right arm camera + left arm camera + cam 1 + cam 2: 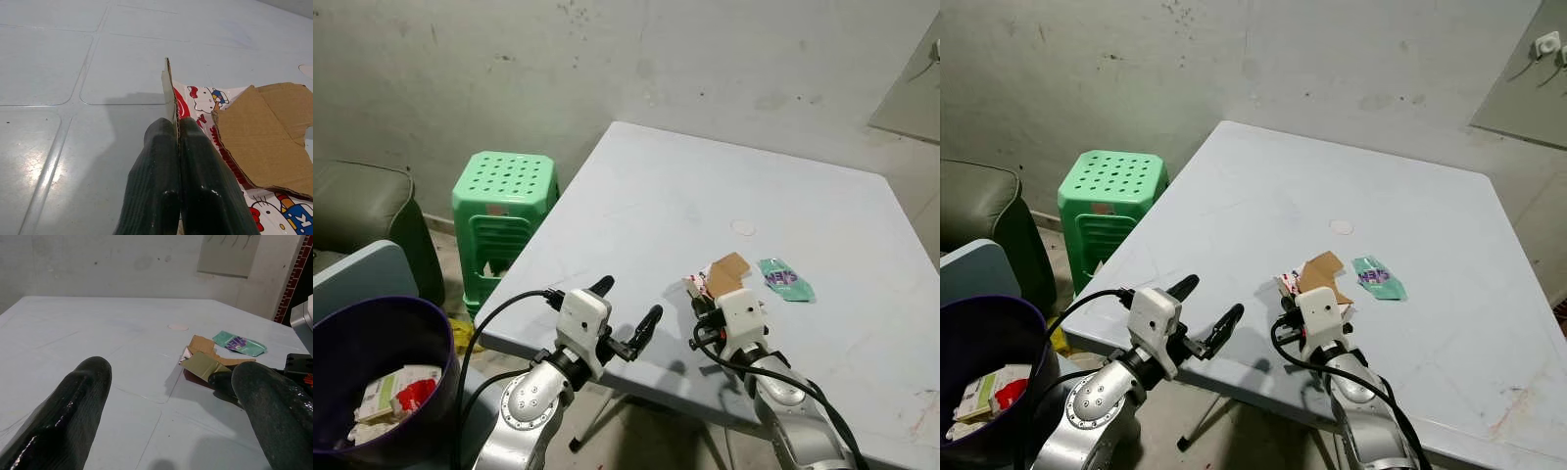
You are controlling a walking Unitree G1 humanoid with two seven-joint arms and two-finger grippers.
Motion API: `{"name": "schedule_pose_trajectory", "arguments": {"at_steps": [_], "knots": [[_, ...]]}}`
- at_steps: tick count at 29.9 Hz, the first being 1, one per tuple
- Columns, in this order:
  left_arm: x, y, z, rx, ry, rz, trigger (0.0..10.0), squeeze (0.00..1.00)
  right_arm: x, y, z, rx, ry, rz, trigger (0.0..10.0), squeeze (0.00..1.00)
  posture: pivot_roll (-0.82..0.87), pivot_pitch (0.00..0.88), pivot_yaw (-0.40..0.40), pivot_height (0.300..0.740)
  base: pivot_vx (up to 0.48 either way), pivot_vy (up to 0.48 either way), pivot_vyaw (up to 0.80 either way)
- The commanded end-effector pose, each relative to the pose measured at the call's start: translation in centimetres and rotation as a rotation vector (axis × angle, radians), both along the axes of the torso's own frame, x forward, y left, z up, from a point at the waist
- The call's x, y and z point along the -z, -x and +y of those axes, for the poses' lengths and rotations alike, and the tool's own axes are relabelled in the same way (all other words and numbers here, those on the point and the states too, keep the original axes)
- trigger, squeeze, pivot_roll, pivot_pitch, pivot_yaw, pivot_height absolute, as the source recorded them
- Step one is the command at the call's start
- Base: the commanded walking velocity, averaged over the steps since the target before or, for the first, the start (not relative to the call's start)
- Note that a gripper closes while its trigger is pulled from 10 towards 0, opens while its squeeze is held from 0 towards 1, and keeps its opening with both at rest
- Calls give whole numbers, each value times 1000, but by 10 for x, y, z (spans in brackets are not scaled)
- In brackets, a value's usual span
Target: Picking trash to rubbish bin
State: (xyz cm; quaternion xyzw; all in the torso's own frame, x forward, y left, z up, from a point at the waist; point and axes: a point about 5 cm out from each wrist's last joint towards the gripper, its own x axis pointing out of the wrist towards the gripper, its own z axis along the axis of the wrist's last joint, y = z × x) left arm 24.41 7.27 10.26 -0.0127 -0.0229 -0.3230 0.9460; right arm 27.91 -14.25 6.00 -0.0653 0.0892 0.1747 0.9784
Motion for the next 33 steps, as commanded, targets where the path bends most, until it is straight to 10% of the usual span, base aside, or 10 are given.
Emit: {"name": "schedule_pose_trajectory", "arguments": {"at_steps": [1, 5, 6, 9, 28, 33], "knots": [[-3, -1, -5, 15, 7, -10, 10000, 0, -2, 0, -4, 13, 3, -8, 0, 0, -34, 12, -96, 740, 0, 0, 0], [-3, -1, -5, 16, 8, -10, 10000, 0, -4, 0, -4, 4, -15, -19, 0, 0, -34, 12, -96, 740, 0, 0, 0], [-4, -3, -5, 15, 4, -16, 10000, 0, -33, -5, -9, 1, -265, -126, 10000, 0, -50, 25, -86, 740, 0, 0, 0], [-6, -7, -6, 13, -3, -27, 10000, 0, -72, -6, -22, -25, -582, -303, 10000, 0, -47, 26, -86, 740, 0, 0, 0], [-8, -14, 0, -26, -8, -44, 10000, 0, -74, -5, -28, -6, -631, -314, 10000, 0, -43, 23, -90, 740, 0, 0, 0], [-16, -29, 17, -152, 58, -33, 10000, 0, -68, -12, -30, 69, -475, -275, 10000, 0, -40, 20, -92, 740, 0, 0, 0]]}}
